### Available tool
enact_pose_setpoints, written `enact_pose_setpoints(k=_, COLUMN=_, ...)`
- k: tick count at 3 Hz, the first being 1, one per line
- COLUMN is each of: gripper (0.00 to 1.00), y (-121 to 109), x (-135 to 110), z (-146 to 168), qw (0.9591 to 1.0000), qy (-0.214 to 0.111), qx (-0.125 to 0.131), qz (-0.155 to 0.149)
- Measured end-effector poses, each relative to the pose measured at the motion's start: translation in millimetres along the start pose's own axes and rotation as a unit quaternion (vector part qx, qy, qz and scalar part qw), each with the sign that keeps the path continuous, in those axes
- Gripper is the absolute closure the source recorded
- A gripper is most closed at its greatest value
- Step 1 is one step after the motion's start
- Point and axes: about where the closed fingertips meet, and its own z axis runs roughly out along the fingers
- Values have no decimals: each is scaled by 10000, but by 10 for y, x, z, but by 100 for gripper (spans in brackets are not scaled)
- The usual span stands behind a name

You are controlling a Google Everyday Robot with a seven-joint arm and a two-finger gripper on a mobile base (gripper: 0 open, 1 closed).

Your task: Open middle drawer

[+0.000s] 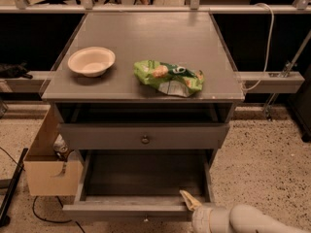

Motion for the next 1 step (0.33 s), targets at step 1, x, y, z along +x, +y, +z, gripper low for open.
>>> enact_pose_setpoints(k=1, gripper=0, y=0, x=0, z=0, qw=10000, qy=0, qx=0, qz=0)
